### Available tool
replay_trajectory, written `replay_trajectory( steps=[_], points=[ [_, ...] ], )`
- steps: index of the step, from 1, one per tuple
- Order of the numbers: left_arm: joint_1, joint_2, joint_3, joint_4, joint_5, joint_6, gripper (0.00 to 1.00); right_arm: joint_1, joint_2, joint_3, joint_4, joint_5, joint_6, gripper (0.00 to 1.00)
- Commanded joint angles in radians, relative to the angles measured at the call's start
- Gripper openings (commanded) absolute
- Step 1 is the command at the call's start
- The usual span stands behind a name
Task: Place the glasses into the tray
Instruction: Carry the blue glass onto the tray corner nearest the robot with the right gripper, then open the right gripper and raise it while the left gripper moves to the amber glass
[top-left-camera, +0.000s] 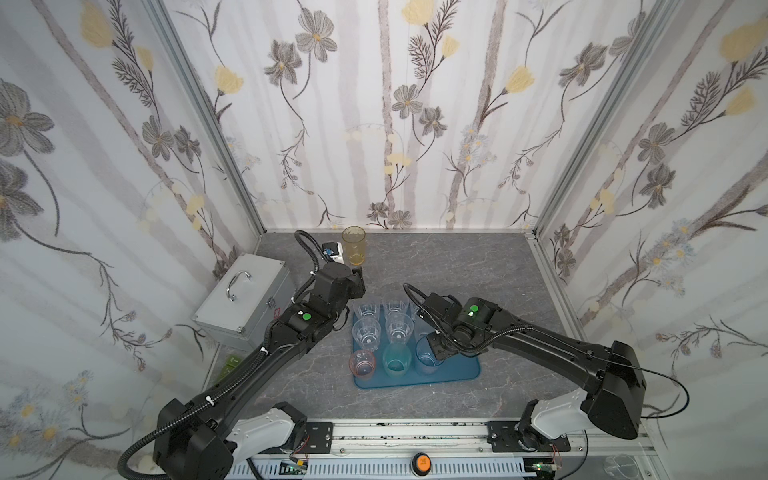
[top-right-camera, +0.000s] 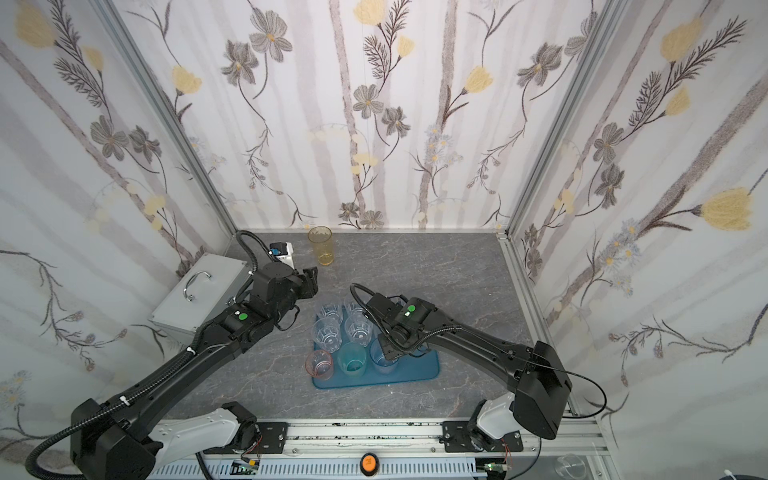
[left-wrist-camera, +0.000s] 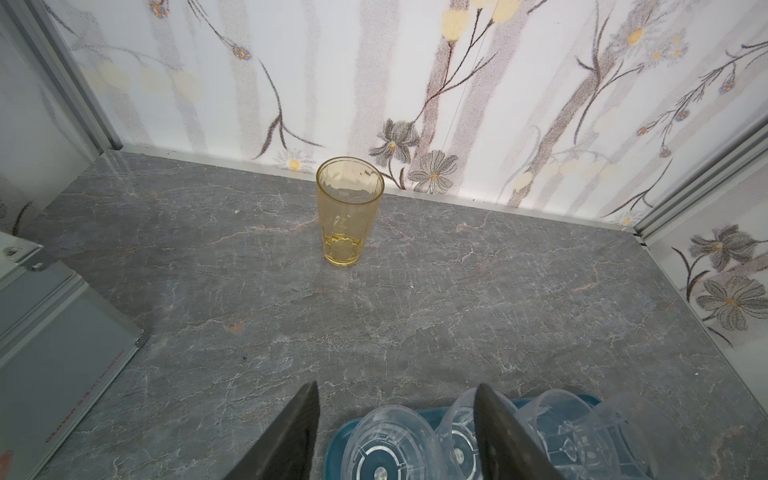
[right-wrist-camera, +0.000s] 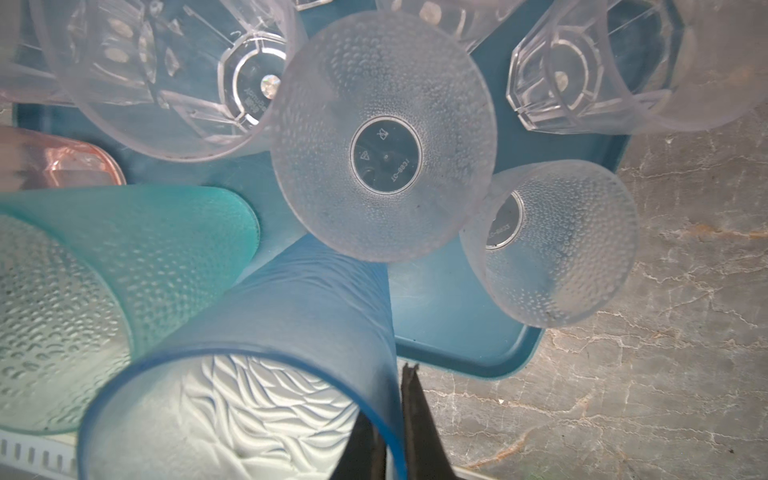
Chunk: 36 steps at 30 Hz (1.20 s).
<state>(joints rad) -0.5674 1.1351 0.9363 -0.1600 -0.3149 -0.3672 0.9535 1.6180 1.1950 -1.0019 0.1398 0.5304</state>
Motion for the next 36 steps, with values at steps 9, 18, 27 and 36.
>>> replay_trajectory(
  steps=[9, 18, 27, 36],
  points=[
    [0.016, 0.009, 0.010, 0.038, -0.034, 0.007, 0.65, -0.026, -0.016, 0.107, -0.062, -0.027, -0.052, 0.33],
    [0.095, 0.043, -0.015, 0.115, 0.019, 0.061, 0.84, -0.197, 0.046, 0.361, -0.028, -0.008, -0.157, 0.36],
    [0.316, 0.238, 0.120, 0.118, 0.272, 0.023, 0.67, -0.310, 0.292, 0.541, 0.231, 0.021, -0.110, 0.36],
    [0.409, 0.603, 0.454, 0.117, 0.399, -0.079, 0.65, -0.317, 0.436, 0.593, 0.313, -0.016, -0.059, 0.36]
  ],
)
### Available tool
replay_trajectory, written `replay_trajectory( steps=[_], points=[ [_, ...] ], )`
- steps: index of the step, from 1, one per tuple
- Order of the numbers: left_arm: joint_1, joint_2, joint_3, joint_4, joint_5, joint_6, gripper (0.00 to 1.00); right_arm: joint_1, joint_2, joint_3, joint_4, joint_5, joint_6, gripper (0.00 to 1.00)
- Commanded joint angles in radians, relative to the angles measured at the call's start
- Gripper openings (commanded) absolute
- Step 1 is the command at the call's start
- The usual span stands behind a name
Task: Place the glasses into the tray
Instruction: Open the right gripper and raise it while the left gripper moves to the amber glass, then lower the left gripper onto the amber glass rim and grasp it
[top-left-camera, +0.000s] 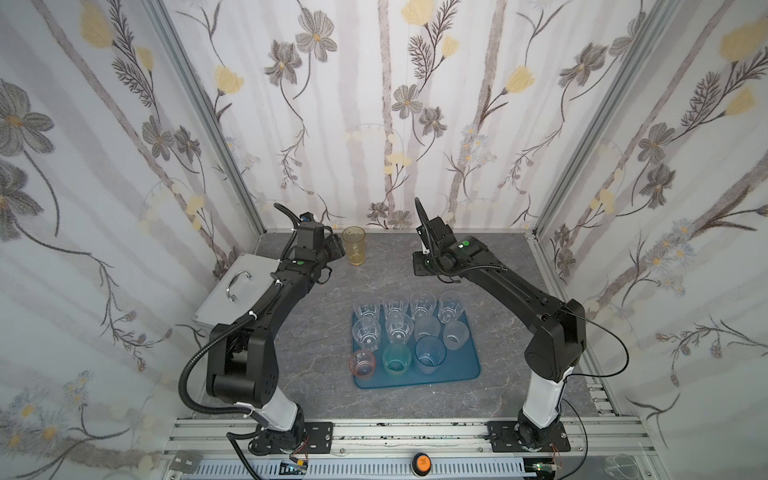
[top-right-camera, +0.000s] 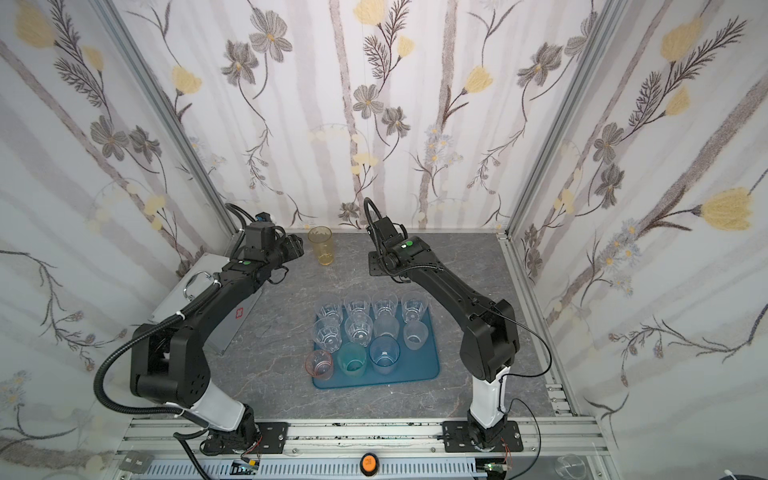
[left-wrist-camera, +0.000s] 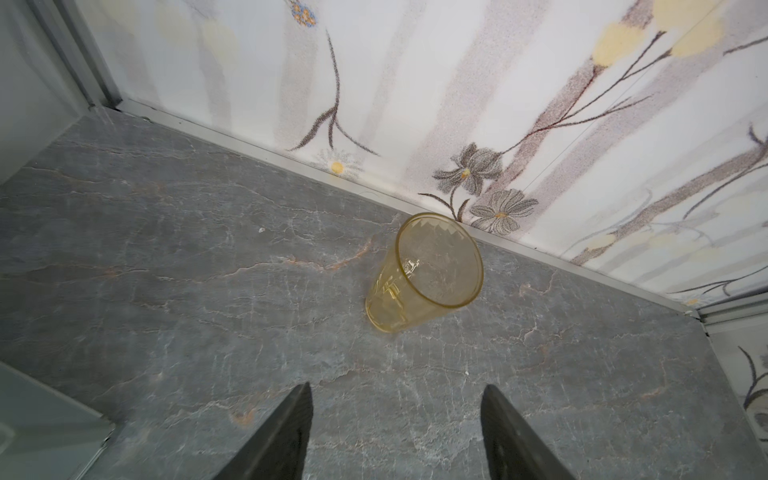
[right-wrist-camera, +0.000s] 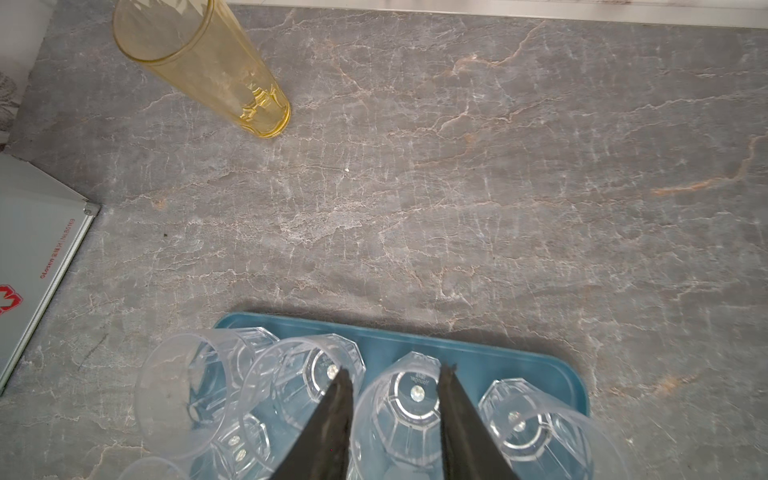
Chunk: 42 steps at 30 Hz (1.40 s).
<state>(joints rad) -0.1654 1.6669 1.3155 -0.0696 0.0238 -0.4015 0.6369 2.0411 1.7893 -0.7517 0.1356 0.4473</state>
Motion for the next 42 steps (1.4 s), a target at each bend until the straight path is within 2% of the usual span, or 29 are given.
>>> replay_trajectory(
  steps=[1, 6, 11, 25, 35, 42],
  points=[
    [0.006, 0.105, 0.106, 0.026, 0.064, -0.049, 0.65, 0.000, 0.012, -0.008, 0.067, -0.012, 0.026, 0.36],
    [0.003, 0.259, 0.247, 0.020, 0.022, -0.049, 0.63, 0.000, -0.009, -0.064, 0.098, -0.028, 0.042, 0.36],
    [-0.015, 0.353, 0.341, -0.005, -0.013, -0.029, 0.60, -0.001, -0.015, -0.109, 0.116, -0.034, 0.050, 0.36],
    [-0.045, 0.483, 0.419, -0.065, -0.102, 0.015, 0.48, -0.001, 0.002, -0.110, 0.127, -0.045, 0.054, 0.37],
    [-0.052, 0.496, 0.416, -0.070, -0.115, 0.021, 0.29, 0.002, -0.022, -0.146, 0.137, -0.035, 0.064, 0.37],
    [-0.054, 0.452, 0.405, -0.068, -0.109, 0.015, 0.06, 0.004, -0.042, -0.160, 0.143, -0.031, 0.069, 0.37]
  ],
)
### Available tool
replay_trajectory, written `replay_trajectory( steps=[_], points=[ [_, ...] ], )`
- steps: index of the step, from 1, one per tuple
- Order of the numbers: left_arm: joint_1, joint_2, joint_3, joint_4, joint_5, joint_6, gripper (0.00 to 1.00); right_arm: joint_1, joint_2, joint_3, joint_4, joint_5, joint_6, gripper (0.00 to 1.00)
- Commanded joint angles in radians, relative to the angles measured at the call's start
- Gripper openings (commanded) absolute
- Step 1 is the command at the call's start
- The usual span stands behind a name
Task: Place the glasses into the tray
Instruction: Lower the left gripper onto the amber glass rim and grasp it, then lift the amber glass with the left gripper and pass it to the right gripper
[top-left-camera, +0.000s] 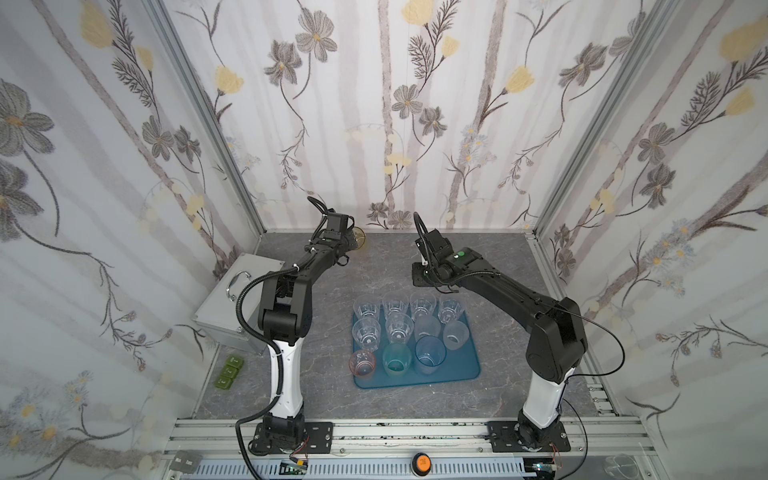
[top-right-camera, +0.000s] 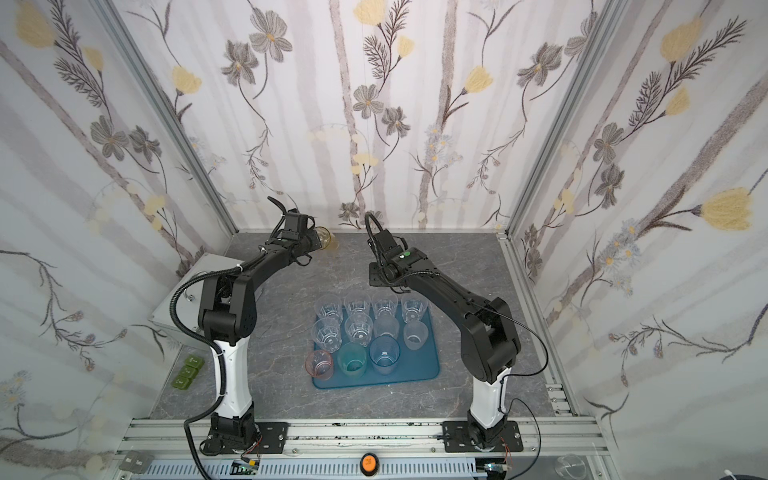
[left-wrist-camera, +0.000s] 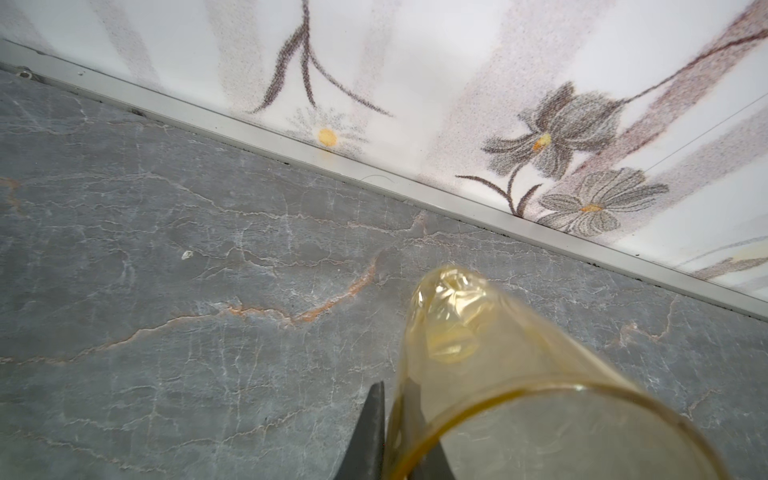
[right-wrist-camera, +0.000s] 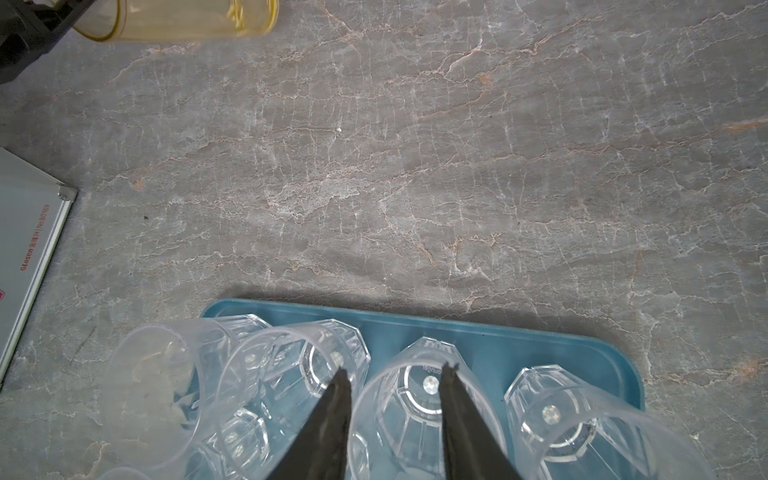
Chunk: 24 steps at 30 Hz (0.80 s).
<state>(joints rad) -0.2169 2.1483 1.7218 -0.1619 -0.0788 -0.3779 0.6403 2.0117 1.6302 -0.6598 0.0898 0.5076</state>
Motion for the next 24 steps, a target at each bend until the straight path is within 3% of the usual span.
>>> replay_trajectory(
  steps=[1, 8, 18, 24],
  points=[
    [-0.002, -0.032, -0.001, 0.024, -0.003, -0.009, 0.04, 0.002, -0.013, 0.000, 0.053, 0.014, 0.010, 0.37],
    [-0.012, -0.112, -0.031, 0.024, 0.041, -0.032, 0.00, 0.036, -0.043, 0.031, 0.030, 0.036, 0.029, 0.37],
    [-0.137, -0.399, -0.280, 0.031, 0.131, -0.166, 0.00, 0.145, -0.152, 0.182, 0.005, 0.204, 0.073, 0.38],
    [-0.215, -0.544, -0.377, 0.048, 0.154, -0.263, 0.00, 0.174, -0.144, 0.261, -0.007, 0.300, 0.050, 0.41]
  ],
)
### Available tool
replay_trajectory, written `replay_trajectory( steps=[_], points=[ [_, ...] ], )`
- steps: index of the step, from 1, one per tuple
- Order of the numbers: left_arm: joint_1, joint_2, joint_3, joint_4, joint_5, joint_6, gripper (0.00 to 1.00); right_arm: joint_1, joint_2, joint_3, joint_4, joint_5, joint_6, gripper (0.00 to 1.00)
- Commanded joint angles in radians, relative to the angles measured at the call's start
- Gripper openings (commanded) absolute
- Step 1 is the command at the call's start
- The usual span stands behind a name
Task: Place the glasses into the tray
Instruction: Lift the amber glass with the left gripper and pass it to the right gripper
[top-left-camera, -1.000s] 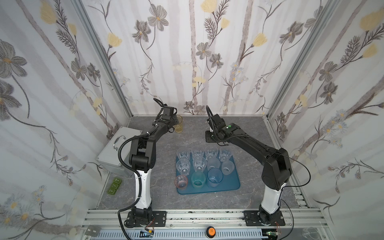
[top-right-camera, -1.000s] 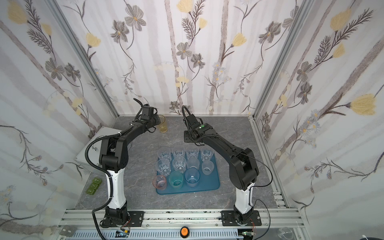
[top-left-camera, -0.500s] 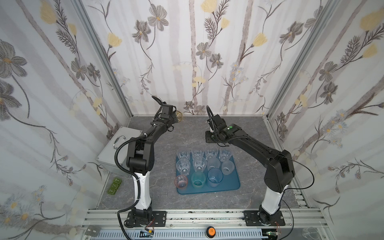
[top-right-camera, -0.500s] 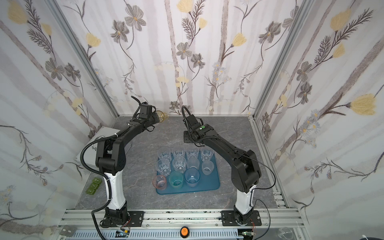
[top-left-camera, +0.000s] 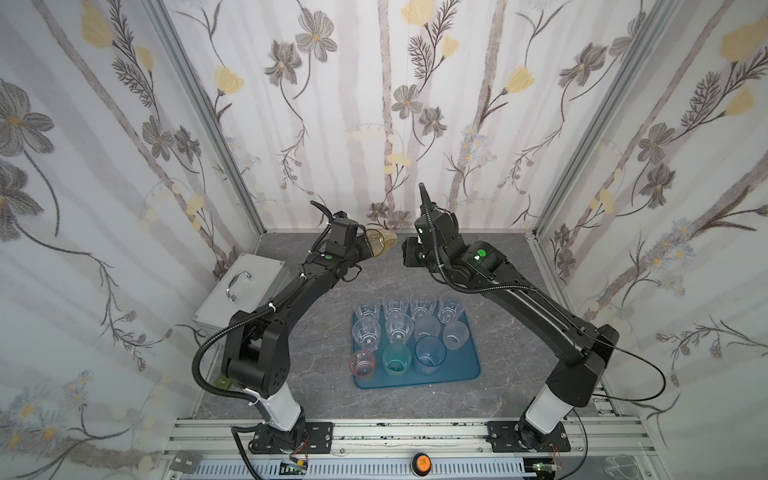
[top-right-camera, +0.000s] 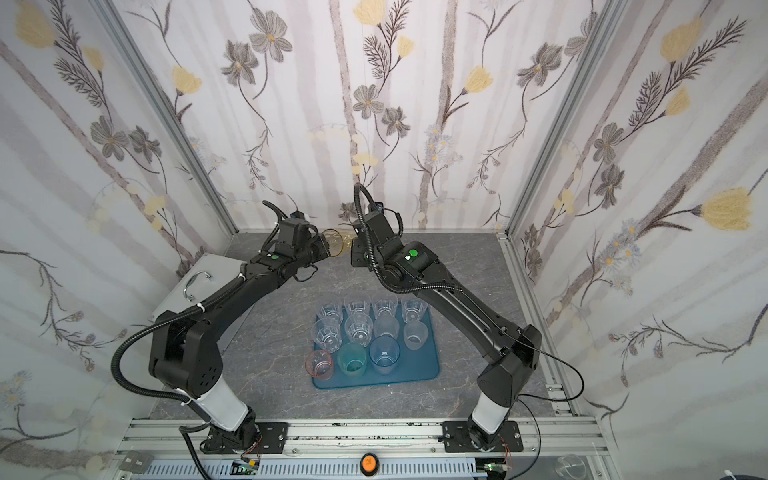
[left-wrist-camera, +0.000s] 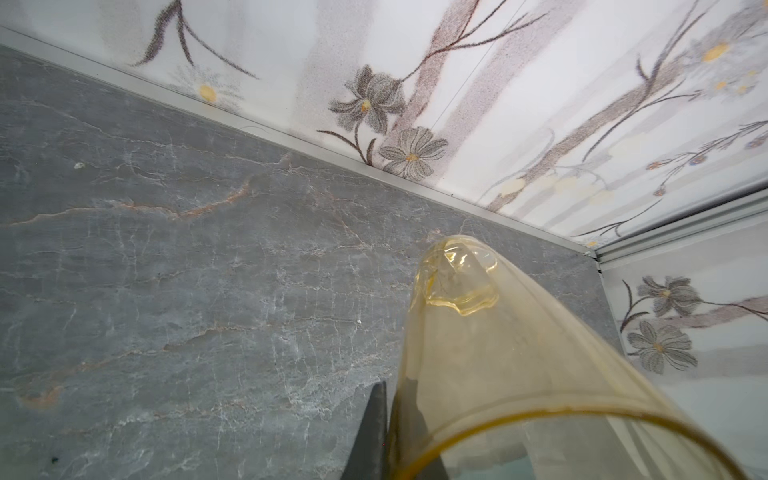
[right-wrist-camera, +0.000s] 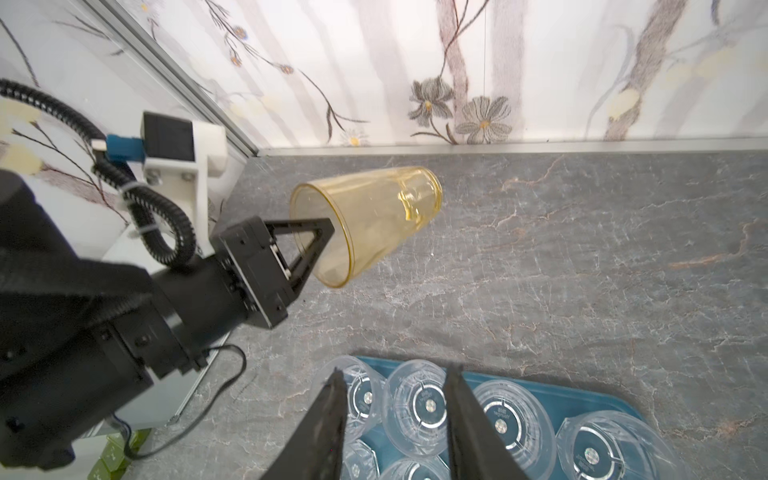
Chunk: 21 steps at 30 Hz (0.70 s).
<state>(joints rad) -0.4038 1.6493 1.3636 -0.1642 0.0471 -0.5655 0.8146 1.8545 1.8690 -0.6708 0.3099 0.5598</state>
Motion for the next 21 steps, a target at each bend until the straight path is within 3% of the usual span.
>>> replay_trajectory(
  steps=[1, 16, 21],
  points=[
    [-0.042, -0.063, -0.032, 0.054, 0.026, -0.090, 0.00, 0.028, 0.024, 0.033, -0.003, 0.091, -0.002, 0.42],
    [-0.145, -0.160, -0.133, 0.106, 0.015, -0.207, 0.00, 0.070, 0.173, 0.134, -0.077, 0.261, -0.012, 0.45],
    [-0.156, -0.179, -0.154, 0.116, 0.010, -0.228, 0.00, 0.070, 0.204, 0.146, -0.095, 0.331, -0.011, 0.39]
  ],
)
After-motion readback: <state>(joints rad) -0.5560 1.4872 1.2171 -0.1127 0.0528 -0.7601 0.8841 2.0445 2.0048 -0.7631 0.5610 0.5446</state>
